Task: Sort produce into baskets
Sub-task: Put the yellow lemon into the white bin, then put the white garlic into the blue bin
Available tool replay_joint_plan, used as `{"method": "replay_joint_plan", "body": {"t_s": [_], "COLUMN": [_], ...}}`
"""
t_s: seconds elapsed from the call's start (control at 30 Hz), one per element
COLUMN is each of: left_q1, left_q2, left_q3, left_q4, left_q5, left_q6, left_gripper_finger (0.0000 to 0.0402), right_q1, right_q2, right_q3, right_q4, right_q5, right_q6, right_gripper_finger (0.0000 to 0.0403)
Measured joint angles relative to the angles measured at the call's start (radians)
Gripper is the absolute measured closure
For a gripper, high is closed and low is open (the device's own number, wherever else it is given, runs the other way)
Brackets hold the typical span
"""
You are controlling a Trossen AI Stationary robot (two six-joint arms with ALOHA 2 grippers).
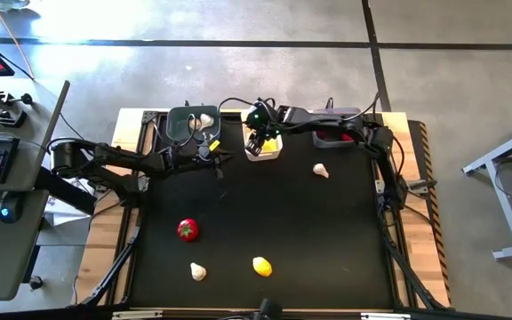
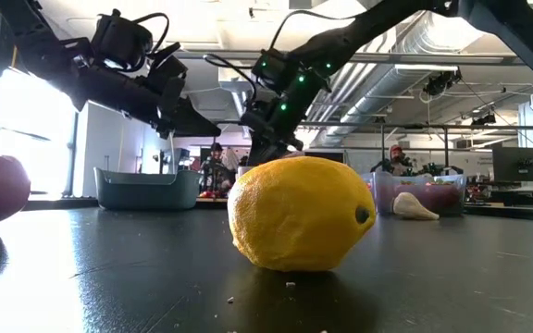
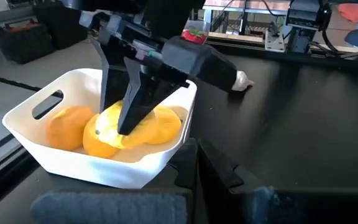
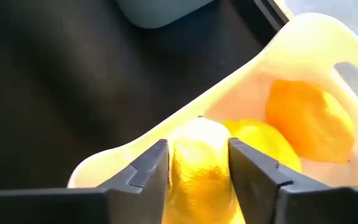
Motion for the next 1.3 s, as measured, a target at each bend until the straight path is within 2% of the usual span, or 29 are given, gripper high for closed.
{"method": "replay_joint_plan", "body": {"t_s": [0.23, 0.37, 0.5, 0.7, 0.8, 0.9, 1.1, 1.3], "left_q1": [0.000, 0.000, 0.000, 0.000, 0.000, 0.000, -0.012, -0.032], "left_q2": [0.000, 0.000, 0.000, 0.000, 0.000, 0.000, -0.016, -0.018], "left_q3": [0.000, 0.000, 0.000, 0.000, 0.000, 0.000, -0.001, 0.001], "left_q4": [0.000, 0.001, 0.001, 0.052, 0.070, 0.090, 0.086, 0.091], "left_q5": [0.000, 0.000, 0.020, 0.119, 0.133, 0.141, 0.247, 0.249], "left_q6": [0.007, 0.007, 0.007, 0.028, 0.045, 0.047, 0.058, 0.083], "left_gripper_finger": [0.0401, 0.0401, 0.0401, 0.0401, 0.0401, 0.0401, 0.0401, 0.0401], "right_q1": [0.004, 0.006, 0.020, 0.084, 0.123, 0.152, 0.168, 0.203], "right_q2": [-0.004, -0.014, -0.031, -0.031, -0.043, -0.088, -0.222, -0.387], "right_q3": [0.000, 0.000, 0.000, 0.000, -0.004, -0.086, -0.415, -0.665], "right_q4": [-0.005, -0.027, -0.056, 0.004, 0.042, 0.183, 0.558, 0.708], "right_q5": [0.017, -0.008, 0.016, 0.047, 0.083, 0.140, 0.144, 0.212], "right_q6": [0.030, 0.002, -0.026, -0.064, -0.072, -0.057, 0.018, 0.065], "right_gripper_finger": [0.0174, 0.0165, 0.0207, 0.0333, 0.0391, 0.0387, 0.0398, 0.0401]}}
